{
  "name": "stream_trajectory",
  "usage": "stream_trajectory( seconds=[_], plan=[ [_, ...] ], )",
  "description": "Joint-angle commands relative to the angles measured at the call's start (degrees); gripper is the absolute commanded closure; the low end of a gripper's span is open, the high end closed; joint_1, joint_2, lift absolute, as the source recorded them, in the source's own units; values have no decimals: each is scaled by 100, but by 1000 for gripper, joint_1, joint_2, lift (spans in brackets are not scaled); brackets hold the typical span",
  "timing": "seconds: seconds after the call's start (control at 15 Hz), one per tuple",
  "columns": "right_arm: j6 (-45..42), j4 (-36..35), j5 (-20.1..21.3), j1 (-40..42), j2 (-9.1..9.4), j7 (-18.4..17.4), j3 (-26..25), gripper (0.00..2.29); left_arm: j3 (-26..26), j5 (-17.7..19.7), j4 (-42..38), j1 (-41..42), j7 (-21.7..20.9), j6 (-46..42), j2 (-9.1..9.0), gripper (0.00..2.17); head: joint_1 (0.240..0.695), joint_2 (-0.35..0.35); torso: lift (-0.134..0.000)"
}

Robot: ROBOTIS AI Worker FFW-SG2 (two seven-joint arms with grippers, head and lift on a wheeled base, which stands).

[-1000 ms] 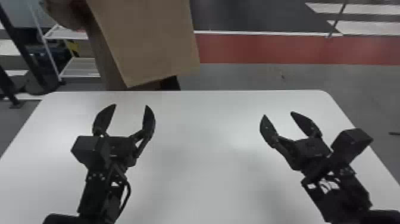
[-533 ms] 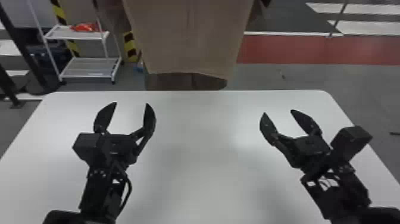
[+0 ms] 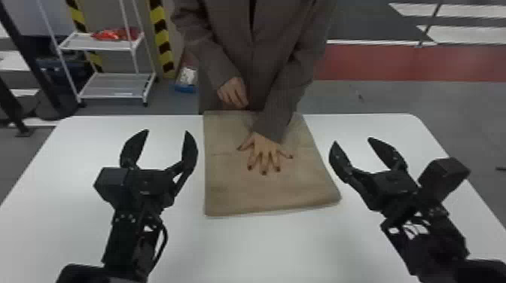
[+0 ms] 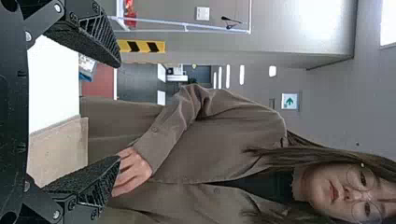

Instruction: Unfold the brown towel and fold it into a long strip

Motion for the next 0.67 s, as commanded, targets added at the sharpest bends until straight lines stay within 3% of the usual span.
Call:
stream_trajectory(
  seconds=[0.0,0.6],
  plan=[
    [-8,14,-5,-7,0,0,3,137,5,8,18,-18,0,6,6,205,695,-26,-122],
    [-8,14,-23,-7,9,0,3,137,32,8,27,0,0,6,6,205,695,-24,-122]
  ],
)
